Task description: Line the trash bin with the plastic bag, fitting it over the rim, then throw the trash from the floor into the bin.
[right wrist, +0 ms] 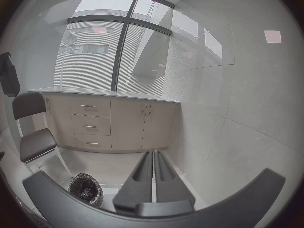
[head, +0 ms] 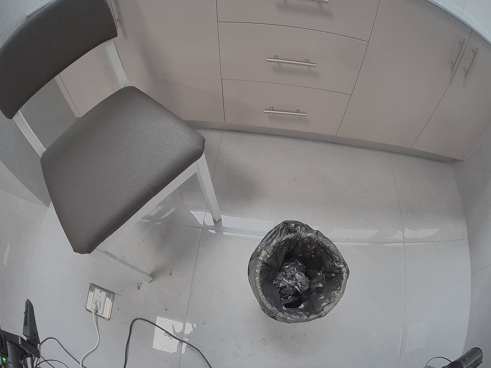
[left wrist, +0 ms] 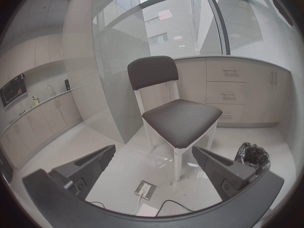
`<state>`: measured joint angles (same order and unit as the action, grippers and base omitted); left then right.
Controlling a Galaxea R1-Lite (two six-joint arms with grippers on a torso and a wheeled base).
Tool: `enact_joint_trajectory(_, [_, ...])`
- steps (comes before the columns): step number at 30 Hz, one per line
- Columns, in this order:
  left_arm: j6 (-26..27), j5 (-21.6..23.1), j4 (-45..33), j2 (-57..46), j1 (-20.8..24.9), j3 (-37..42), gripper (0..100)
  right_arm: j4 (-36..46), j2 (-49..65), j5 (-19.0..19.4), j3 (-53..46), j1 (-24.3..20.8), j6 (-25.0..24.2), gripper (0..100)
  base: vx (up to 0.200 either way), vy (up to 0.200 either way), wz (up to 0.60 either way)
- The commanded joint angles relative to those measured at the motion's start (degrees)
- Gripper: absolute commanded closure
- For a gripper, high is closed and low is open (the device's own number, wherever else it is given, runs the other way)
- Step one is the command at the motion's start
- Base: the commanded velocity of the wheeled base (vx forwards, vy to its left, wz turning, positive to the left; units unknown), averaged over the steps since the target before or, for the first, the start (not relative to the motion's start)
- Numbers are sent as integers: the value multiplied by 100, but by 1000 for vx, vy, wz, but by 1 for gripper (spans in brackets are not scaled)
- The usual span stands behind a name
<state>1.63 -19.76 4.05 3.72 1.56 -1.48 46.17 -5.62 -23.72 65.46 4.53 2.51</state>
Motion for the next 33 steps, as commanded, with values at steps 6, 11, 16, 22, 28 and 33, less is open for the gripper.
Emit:
enact_joint_trajectory(6, [197, 262, -159, -372, -182, 112, 0, -2, 8, -1, -359, 12, -383, 100, 0, 0, 0])
enact_joint_trajectory(11, [-128, 2222, -493, -372, -191, -19, 0, -11, 8, -1, -464, 12, -524, 100, 0, 0, 0])
enact_joint_trajectory(16, [153, 3048, -686, -372, -191, -90, 0, -20, 8, -159, -403, 12, -532, 100, 0, 0, 0])
enact_joint_trajectory(22, [135, 1396, -677, -372, -182, -90, 0, -37, 8, -423, -368, 12, -497, 100, 0, 0, 0])
enact_joint_trajectory(28, [-58, 1308, -677, -363, -174, -107, 0, -11, 8, -431, -376, 12, -524, 100, 0, 0, 0])
enact_joint_trajectory(33, [619, 1923, -677, -372, -174, -90, 0, -11, 8, -431, -394, 12, -532, 100, 0, 0, 0])
